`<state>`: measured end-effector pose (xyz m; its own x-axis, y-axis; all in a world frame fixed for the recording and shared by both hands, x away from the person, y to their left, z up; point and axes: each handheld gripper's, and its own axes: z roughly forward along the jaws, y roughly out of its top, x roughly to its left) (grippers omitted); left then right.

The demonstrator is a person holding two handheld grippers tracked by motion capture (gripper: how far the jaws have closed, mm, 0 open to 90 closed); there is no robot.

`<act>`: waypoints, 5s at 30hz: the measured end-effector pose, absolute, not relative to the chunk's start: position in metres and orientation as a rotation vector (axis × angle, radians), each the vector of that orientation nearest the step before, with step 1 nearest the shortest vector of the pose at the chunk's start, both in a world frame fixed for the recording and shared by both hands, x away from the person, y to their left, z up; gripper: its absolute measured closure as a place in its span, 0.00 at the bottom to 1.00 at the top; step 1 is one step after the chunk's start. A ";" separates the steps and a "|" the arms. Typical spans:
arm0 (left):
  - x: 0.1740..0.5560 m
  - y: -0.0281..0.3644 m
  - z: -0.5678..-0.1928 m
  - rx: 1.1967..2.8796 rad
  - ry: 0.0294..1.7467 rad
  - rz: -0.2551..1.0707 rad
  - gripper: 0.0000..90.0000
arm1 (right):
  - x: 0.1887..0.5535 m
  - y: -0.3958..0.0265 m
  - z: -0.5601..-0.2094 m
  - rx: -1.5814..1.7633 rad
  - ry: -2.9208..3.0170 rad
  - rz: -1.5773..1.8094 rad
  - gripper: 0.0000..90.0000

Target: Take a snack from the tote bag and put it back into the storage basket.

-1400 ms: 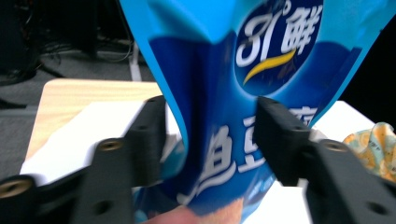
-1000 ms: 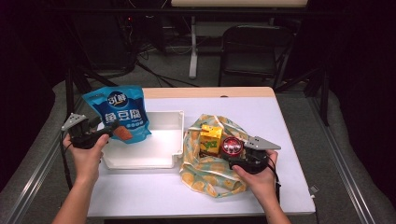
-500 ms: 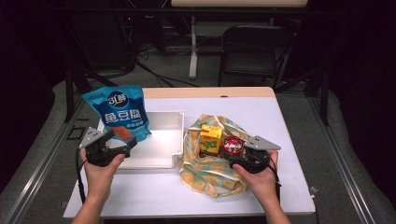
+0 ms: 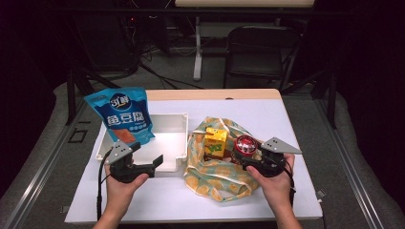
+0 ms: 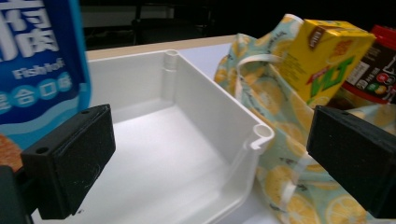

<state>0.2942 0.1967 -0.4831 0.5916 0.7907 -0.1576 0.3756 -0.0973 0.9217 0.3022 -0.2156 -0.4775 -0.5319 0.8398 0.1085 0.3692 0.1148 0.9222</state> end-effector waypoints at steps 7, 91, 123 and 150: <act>0.286 0.175 -0.486 1.759 0.911 0.449 0.02 | 0.294 -0.218 -0.469 1.175 1.932 1.434 0.28; 0.248 0.093 -0.503 1.828 0.604 0.353 0.17 | 0.251 -0.109 -0.456 0.920 2.175 1.527 0.28; 0.251 0.100 -0.507 1.811 0.616 0.395 0.29 | 0.251 -0.102 -0.457 0.903 2.192 1.591 0.19; 0.278 0.158 -0.504 1.713 0.747 0.464 0.29 | 0.259 -0.146 -0.448 0.980 2.055 1.613 0.22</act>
<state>0.2780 0.1584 -0.5044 0.7187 0.6912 -0.0750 0.2391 -0.1445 0.9602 0.2591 -0.1456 -0.4476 -0.6997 0.7005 0.1404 0.3029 0.1129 0.9463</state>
